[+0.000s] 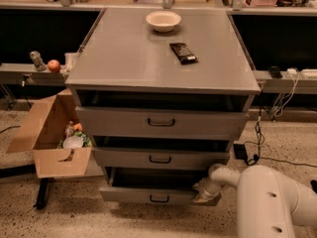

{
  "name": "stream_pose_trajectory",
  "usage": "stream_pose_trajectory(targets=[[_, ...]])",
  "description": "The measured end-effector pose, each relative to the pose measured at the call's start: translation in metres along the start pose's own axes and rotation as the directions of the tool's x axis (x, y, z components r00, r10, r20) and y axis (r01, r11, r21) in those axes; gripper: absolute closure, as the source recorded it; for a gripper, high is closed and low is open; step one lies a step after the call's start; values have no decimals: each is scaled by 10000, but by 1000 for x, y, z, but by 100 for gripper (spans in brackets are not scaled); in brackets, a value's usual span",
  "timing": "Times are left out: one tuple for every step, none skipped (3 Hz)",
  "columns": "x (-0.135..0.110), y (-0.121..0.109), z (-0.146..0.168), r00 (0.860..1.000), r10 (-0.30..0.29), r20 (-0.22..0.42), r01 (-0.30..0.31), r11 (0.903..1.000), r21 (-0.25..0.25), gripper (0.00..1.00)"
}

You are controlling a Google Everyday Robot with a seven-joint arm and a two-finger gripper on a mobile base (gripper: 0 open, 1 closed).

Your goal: Open bottom drawer

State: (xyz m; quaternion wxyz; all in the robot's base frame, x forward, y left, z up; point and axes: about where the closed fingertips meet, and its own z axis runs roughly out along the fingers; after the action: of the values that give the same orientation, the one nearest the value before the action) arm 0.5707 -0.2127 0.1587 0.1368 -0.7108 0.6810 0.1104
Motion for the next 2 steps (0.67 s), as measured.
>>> stream_pose_trajectory(targets=[[0, 0, 0, 10000, 0, 0, 0, 10000, -1, 62], [0, 0, 0, 10000, 0, 1, 0, 10000, -1, 31]])
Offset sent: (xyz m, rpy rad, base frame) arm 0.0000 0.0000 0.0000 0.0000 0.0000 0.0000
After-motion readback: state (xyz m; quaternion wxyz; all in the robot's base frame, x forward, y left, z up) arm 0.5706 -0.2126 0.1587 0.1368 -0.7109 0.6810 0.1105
